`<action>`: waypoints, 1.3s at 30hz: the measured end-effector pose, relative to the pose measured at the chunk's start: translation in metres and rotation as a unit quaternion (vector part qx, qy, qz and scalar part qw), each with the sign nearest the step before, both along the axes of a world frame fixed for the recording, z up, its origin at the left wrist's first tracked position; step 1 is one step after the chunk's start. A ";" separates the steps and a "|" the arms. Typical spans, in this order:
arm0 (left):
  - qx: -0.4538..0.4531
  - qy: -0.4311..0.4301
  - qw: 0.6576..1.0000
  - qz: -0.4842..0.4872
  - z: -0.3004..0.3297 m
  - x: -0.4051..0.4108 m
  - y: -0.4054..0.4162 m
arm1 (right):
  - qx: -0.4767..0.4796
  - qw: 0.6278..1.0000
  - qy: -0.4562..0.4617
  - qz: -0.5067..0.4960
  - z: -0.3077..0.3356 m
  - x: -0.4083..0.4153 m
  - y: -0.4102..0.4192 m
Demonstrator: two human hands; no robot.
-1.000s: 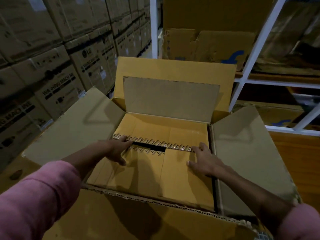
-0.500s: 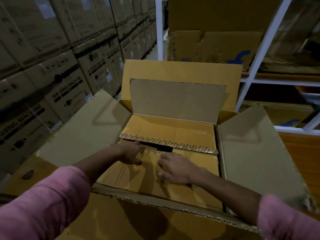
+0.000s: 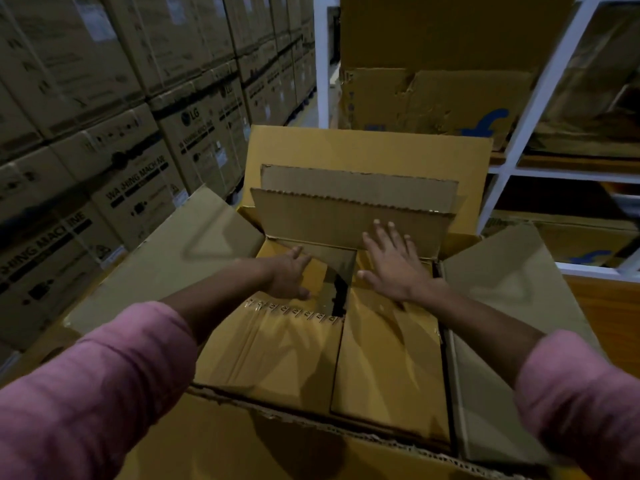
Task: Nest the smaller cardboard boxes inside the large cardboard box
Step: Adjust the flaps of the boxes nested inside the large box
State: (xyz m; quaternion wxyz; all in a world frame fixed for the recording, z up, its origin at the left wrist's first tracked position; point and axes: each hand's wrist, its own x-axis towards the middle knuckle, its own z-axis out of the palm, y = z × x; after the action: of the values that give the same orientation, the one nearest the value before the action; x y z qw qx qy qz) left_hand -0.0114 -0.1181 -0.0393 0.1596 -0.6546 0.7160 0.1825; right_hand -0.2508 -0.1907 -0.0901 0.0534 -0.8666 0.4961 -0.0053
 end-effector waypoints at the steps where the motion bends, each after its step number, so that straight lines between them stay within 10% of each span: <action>1: -0.004 0.002 1.000 -0.005 0.003 -0.008 -0.006 | -0.003 1.000 0.002 -0.001 0.002 0.000 -0.009; 29: 0.114 0.128 0.984 0.054 -0.033 -0.089 -0.020 | -0.035 0.997 0.052 0.045 0.012 -0.032 -0.067; 39: 0.029 0.208 0.974 0.089 -0.018 -0.097 -0.016 | 0.017 0.995 -0.003 0.094 0.035 -0.026 -0.035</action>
State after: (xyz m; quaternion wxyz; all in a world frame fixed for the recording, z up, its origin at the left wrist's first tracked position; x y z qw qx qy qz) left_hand -0.1084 -0.1336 -0.0570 0.0096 -0.6583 0.6669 0.3489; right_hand -0.2764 -0.2253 -0.0546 0.0694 -0.9084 0.4123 0.0059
